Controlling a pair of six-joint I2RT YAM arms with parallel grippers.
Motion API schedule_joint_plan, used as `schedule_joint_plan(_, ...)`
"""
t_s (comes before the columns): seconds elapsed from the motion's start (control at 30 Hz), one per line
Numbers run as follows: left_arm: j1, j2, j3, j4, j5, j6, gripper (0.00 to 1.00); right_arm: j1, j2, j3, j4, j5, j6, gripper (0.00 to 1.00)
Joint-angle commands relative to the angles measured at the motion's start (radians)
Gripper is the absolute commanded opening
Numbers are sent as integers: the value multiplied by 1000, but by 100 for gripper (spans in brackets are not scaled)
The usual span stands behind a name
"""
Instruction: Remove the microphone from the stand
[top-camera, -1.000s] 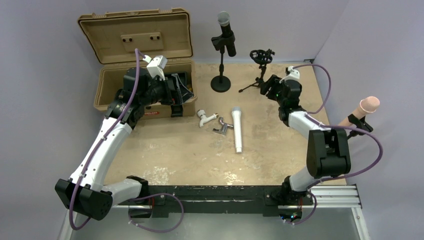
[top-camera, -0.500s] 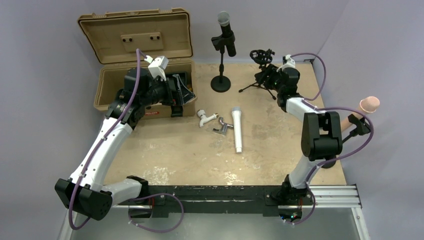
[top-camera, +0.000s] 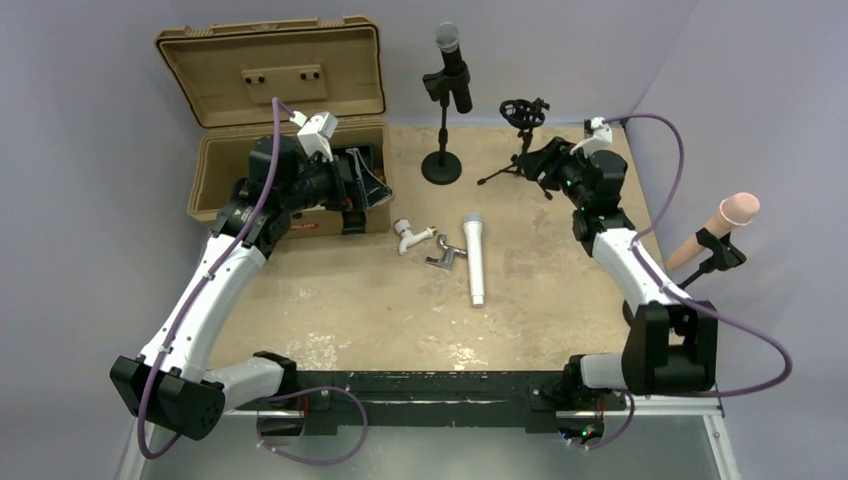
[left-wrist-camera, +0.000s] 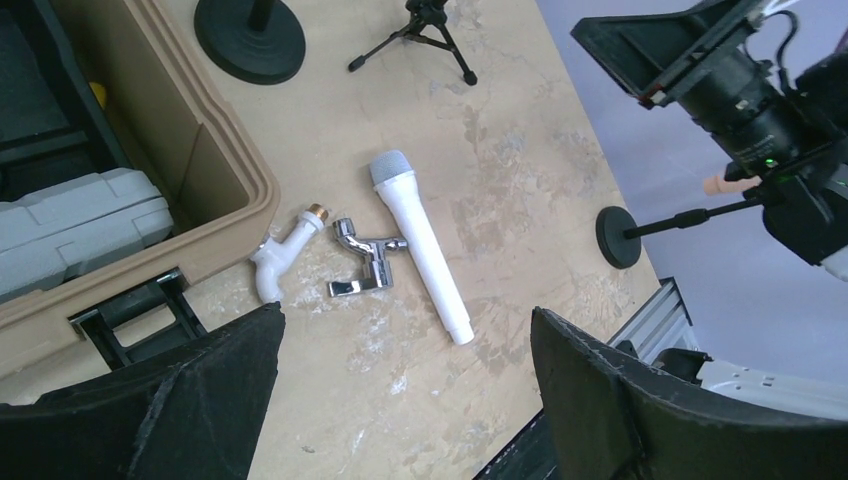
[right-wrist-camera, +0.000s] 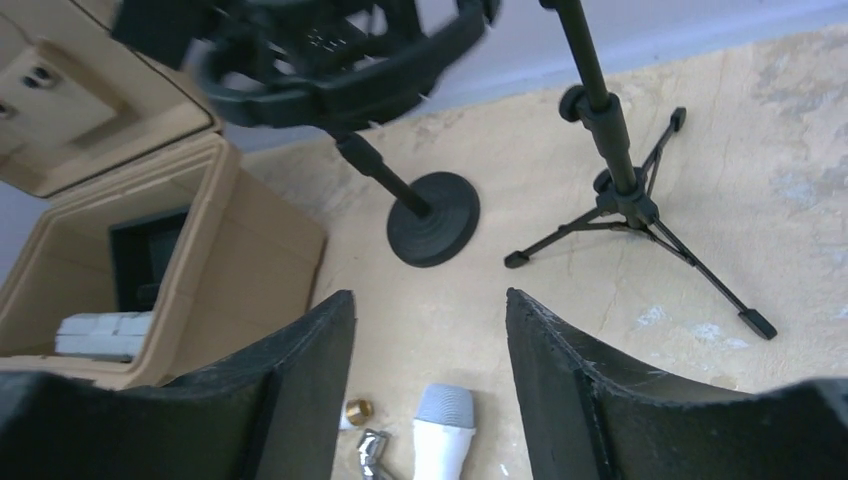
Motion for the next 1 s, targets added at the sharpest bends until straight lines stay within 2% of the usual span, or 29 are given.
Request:
schedule_joint_plan(0.0,-8,8,19,44,19,-16,90,-1,-117,55,-88,17,32,54)
schedule_joint_plan(0.17,-17,16,19,36,4,-8,90,-10,-172,126,-111,80,122,52)
schedule_joint_plan(0.33,-31,18,26,24,-4,0,90,-42,-119,200,-103,155,149,49)
schedule_joint_plan(0.53,-36,4,32,15,-7,5,90,-42,-4,167,-13,232,-51,50)
schedule_joint_plan(0.67,-36,0,34,17,1,2,90,-42,92,123,46,223,-63,50)
schedule_joint_plan(0.8,-36,-2,34,17,5,0,90,-42,195,97,66,185,19,28)
schedule_joint_plan(0.97,-36,-3,34,17,6,-2,90,-42,326,117,31,237,53,17)
